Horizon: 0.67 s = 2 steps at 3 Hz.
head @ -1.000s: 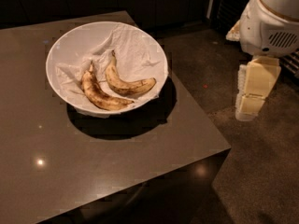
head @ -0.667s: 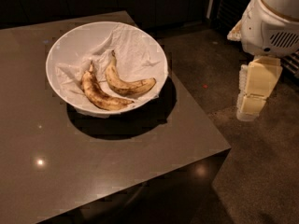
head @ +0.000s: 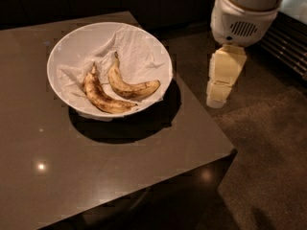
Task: Pick banana from white bowl
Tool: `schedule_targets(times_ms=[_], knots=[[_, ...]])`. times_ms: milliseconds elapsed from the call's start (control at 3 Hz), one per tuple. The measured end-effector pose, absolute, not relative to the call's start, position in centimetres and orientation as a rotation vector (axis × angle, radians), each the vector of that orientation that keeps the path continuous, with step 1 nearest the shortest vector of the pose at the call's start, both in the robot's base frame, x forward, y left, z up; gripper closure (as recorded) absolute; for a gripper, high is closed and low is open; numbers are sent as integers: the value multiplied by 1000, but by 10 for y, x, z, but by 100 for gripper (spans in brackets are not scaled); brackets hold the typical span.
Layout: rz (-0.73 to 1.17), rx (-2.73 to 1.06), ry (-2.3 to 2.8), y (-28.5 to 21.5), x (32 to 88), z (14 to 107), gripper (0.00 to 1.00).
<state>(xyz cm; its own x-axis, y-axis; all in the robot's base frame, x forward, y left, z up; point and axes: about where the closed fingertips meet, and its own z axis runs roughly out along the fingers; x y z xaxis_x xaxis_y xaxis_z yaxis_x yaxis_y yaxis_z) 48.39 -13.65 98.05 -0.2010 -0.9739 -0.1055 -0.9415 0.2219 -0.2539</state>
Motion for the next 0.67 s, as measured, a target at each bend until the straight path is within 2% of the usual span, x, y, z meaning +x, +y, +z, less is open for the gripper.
schedule_targets(times_ms=[667], knots=[[-171,-1775,2231,-127,494,982,0]])
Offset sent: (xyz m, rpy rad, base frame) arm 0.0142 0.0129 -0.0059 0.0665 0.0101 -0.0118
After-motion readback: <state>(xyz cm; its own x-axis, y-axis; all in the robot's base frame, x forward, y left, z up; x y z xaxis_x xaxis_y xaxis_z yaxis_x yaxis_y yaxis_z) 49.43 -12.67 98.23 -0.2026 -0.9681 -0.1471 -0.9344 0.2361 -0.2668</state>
